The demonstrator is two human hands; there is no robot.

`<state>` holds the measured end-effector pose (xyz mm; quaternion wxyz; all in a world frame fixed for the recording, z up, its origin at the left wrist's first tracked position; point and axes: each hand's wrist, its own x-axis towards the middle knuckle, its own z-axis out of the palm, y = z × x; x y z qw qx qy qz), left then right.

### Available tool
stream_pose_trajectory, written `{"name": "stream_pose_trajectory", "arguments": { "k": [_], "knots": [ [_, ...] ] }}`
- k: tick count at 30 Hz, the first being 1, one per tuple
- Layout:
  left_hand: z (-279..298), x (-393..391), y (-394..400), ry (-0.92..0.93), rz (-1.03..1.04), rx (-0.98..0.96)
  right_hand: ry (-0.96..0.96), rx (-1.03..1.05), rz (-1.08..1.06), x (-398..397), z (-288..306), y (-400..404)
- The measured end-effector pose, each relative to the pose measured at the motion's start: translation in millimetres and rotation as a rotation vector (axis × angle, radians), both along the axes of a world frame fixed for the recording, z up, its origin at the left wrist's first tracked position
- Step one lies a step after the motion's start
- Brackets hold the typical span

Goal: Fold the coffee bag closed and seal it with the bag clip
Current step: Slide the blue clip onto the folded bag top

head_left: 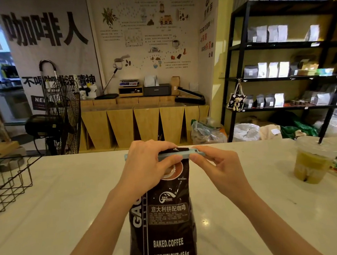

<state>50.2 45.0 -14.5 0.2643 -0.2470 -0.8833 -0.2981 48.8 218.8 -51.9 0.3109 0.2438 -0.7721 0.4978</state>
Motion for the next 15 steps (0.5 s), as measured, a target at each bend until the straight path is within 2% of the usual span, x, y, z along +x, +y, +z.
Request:
{"name": "stream_pose_trajectory", "arguments": {
  "k": [3,7,12,14,15],
  "knots": [
    [3,-1,-1,-0.048,-0.044,0.024,0.020,0.010,0.008,0,0,2],
    [-4,-1,1,0.055,0.032,0.003,0.023,-0.036,-0.008,0,-7,-2],
    [-16,-4,-4,0.230,0.163,-0.119,-0.165,-0.130,0.122,-5,-5,-2],
    [-21,-2,-13,0.136,0.228,0.022,-0.269,-0.221,0.149,-7,-7,-1],
    [-24,0,-19,0.004,0.225,0.164,-0.316,-0.256,0.151,-8,-8,-1]
  ]
}}
